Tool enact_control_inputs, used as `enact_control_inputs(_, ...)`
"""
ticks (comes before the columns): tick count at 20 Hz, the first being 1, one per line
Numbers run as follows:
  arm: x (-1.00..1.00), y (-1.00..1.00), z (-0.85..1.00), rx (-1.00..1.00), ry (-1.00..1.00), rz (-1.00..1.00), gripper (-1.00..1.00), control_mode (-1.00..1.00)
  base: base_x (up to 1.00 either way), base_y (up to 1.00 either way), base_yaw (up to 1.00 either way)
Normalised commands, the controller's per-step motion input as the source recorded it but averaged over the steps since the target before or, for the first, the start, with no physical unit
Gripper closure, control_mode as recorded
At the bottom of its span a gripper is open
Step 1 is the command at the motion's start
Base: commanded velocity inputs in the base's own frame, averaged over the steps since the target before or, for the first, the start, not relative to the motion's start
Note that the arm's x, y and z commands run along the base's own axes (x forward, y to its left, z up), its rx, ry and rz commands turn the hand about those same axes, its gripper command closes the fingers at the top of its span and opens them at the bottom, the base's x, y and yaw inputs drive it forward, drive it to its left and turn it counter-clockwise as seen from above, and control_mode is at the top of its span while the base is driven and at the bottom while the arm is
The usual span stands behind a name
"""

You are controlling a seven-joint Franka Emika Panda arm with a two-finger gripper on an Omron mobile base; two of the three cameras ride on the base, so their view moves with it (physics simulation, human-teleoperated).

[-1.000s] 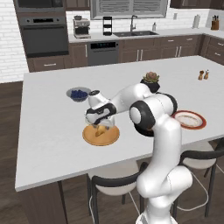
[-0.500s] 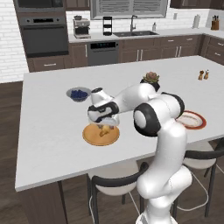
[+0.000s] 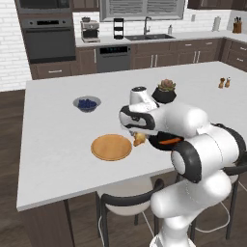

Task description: Pick the chicken drumstick and carrot from their plates and place them in the bowl. Then put the bowl in the fridge.

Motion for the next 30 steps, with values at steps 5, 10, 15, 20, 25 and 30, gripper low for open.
enact_control_inputs(5,-0.12,-1.00,0.39,0.00,0.02,0.00,1.00,-1.00,0.00,0.00,0.00)
enact_control_inputs(10,0.02,-1.00,0.09,0.02,0.03,0.00,1.00,-1.00,0.00,0.00,0.00)
enact_control_inputs(15,0.30,-0.66,-0.02,0.05,0.01,0.04,1.00,-1.00,0.00,0.00,0.00)
enact_control_inputs(20,0.63,-0.14,-0.22,0.05,0.00,0.02,1.00,-1.00,0.00,0.00,0.00)
enact_control_inputs(25,0.22,-0.08,-0.46,0.03,0.00,0.00,1.00,-1.00,0.00,0.00,0.00)
enact_control_inputs(30,0.36,-0.06,-0.29,0.00,0.00,0.00,-1.00,-1.00,0.00,0.00,0.00)
